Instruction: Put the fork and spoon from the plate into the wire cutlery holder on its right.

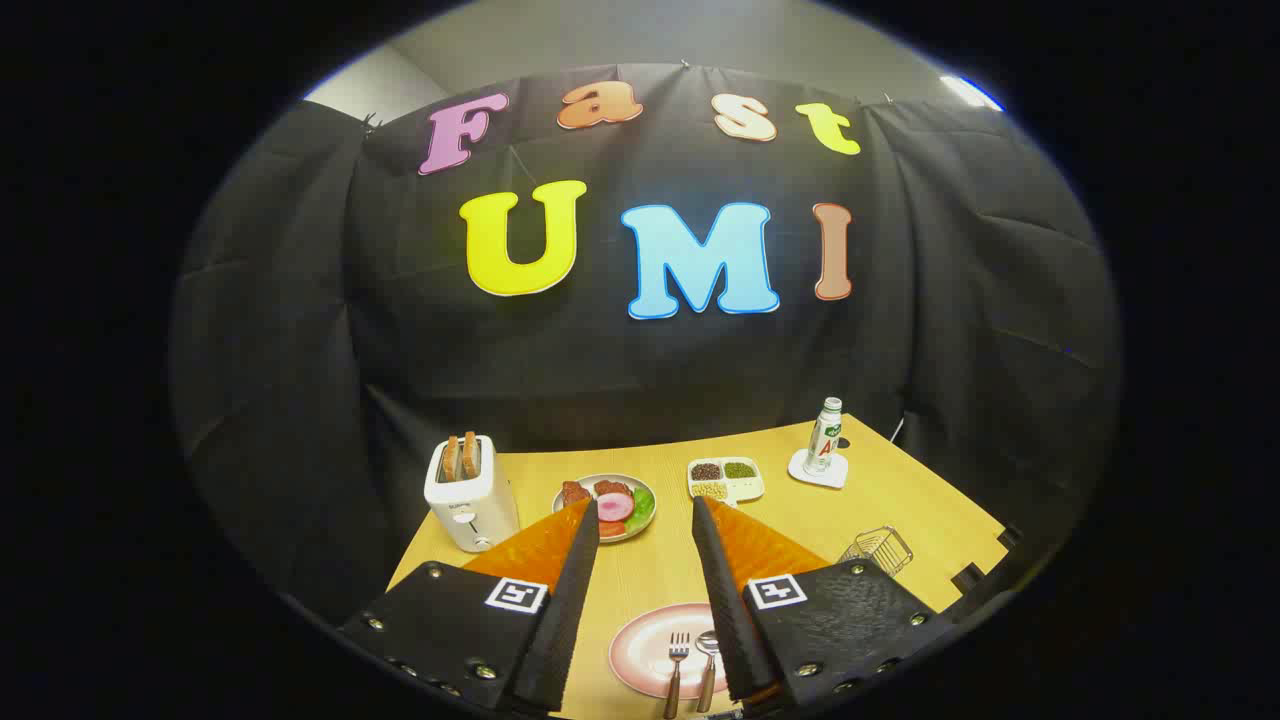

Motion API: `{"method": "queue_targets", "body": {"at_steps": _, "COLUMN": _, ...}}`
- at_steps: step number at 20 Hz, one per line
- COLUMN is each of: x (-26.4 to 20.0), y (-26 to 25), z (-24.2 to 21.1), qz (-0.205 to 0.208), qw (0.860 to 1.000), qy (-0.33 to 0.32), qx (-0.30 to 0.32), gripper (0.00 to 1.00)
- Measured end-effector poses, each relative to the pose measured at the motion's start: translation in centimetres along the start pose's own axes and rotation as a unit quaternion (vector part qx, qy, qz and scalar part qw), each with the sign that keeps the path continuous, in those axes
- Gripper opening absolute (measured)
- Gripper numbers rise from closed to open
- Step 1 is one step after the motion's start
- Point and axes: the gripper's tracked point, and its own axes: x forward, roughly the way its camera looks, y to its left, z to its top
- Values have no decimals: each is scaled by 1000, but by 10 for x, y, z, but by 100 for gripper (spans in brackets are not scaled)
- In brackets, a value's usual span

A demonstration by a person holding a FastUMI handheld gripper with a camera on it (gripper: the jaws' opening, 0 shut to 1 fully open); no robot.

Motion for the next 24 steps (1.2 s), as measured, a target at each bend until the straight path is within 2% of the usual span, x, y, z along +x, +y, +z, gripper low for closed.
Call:
{"method": "queue_targets", "body": {"at_steps": 14, "x": 7, "y": -9, "z": -25, "qz": -8, "qw": 999, "qy": 39, "qx": 2, "gripper": 59}}
{"method": "queue_targets", "body": {"at_steps": 19, "x": 18, "y": -25, "z": -73, "qz": -29, "qw": 994, "qy": 103, "qx": 11, "gripper": 59}}
{"method": "queue_targets", "body": {"at_steps": 24, "x": 26, "y": -47, "z": -142, "qz": -69, "qw": 978, "qy": 197, "qx": 14, "gripper": 59}}
